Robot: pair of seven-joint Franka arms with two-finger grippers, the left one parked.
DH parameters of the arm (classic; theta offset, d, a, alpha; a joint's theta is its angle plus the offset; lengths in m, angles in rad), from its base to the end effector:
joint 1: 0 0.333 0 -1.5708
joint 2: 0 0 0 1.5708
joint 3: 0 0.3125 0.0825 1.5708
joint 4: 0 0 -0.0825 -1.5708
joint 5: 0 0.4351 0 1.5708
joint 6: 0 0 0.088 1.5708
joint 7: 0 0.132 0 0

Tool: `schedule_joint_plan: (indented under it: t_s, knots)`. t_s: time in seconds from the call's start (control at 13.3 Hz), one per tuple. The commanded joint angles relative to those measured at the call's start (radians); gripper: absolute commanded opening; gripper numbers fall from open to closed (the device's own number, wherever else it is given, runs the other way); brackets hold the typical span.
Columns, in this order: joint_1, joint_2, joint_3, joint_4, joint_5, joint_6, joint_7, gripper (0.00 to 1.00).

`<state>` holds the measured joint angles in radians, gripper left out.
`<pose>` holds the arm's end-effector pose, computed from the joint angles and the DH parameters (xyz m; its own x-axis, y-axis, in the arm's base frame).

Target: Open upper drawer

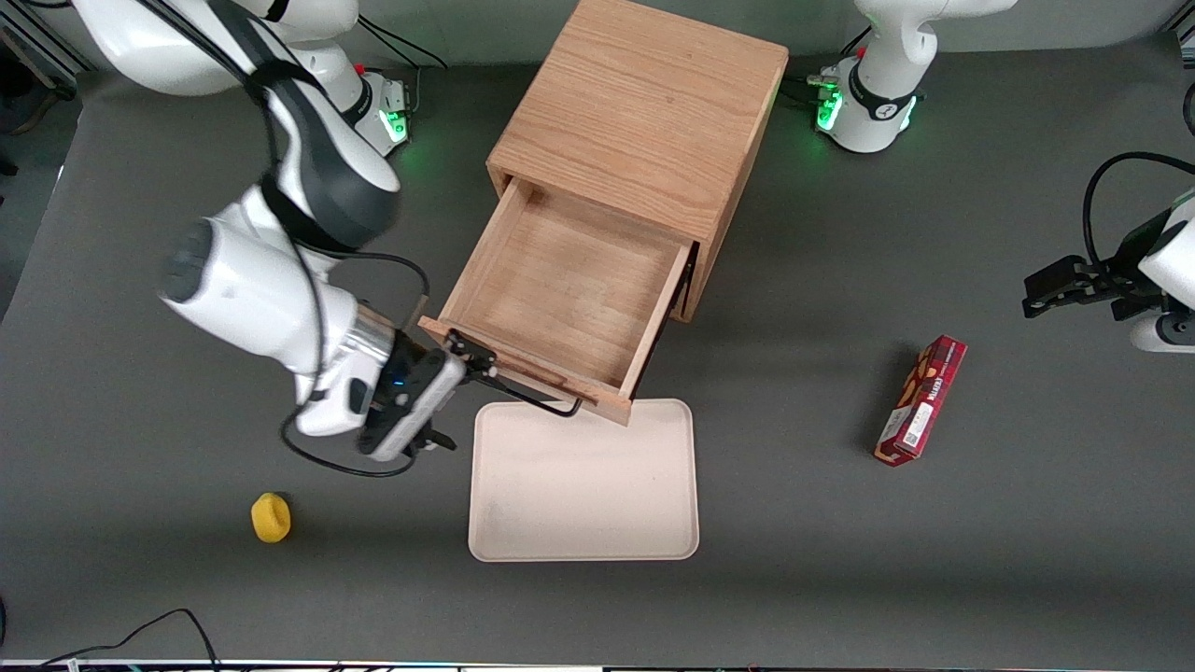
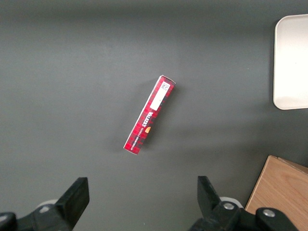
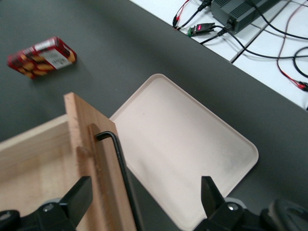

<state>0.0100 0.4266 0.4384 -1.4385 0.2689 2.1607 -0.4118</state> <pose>0.7023 0.3001 0.4660 0.7420 0.5212 0.4216 0.6526 -0.7054 -0.2766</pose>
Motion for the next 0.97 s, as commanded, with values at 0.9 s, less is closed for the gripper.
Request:
schedule_joint_plan:
  t_s: [0.9]
  knots:
    - [-0.191, -0.488, -0.222, -0.234, -0.292, -0.557, 0.401, 1.00]
